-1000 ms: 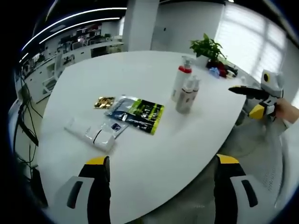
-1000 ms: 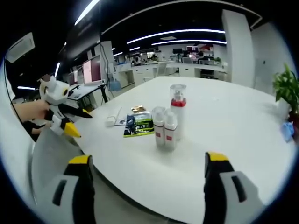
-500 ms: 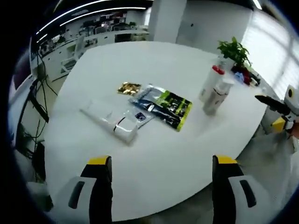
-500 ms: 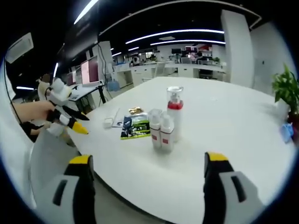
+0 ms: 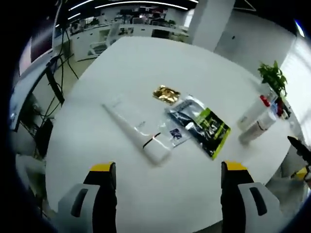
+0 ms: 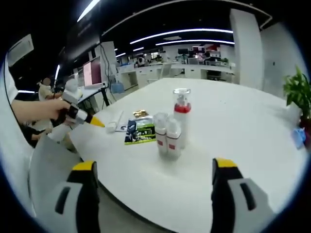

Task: Arrange the skincare products in the storage area until every visible bottle or jar stands upright without overlapping.

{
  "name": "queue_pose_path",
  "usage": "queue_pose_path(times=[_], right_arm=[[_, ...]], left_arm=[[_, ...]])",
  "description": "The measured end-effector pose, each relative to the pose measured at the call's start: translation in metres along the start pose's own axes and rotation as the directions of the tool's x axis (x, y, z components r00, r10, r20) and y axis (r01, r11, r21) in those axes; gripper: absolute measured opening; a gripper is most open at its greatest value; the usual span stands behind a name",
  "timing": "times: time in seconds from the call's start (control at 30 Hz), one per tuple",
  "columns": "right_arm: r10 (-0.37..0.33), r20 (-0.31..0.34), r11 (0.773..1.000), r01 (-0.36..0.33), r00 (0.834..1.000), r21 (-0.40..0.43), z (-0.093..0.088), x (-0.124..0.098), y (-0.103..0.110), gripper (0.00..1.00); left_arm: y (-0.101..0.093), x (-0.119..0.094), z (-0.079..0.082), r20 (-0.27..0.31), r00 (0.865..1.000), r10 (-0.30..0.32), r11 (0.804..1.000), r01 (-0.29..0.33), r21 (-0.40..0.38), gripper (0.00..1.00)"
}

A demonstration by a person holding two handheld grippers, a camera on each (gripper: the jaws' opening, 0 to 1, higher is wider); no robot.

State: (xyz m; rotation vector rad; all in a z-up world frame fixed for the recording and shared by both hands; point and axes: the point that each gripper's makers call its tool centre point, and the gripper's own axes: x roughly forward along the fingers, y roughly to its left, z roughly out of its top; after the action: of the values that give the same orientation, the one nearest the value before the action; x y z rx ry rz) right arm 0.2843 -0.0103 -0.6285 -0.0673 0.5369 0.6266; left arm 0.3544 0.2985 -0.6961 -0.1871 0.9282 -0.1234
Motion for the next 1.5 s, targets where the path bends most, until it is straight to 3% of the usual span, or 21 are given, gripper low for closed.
queue_pose_path(times=[0.43,0.87,1.2,1.33,1.5], right_arm=[[-0.026,-0.013,0.999,0.027,1.0,0.044,-0.008,-0.001,-0.01,0.98],[-0.041,-0.017,0.996,0.043,0.999,0.083,-0.013,0.004,-0.016,0.97],[-0.06,-0.018,0.993,0.061,0.998,0.102,-0.016,0.005,-0.023,0.96],[-0.062,-0.021,0.993,0.064,0.998,0.104,-0.016,0.005,-0.025,0.96],[-0.06,-0.026,0.992,0.062,0.998,0.107,-0.017,0.007,-0.024,0.96]], left_arm=[[0.014,0.047,0.023,-0.051,0.997,0.065,0.997,-0.067,-0.027,0.81],[0.058,0.08,0.058,-0.097,0.982,0.165,0.986,-0.166,-0.006,0.68],[0.072,0.09,0.062,-0.134,0.967,0.216,0.974,-0.224,-0.042,0.58],[0.072,0.093,0.058,-0.16,0.958,0.239,0.97,-0.244,-0.014,0.5],[0.072,0.091,0.057,-0.16,0.955,0.251,0.967,-0.254,-0.002,0.49]])
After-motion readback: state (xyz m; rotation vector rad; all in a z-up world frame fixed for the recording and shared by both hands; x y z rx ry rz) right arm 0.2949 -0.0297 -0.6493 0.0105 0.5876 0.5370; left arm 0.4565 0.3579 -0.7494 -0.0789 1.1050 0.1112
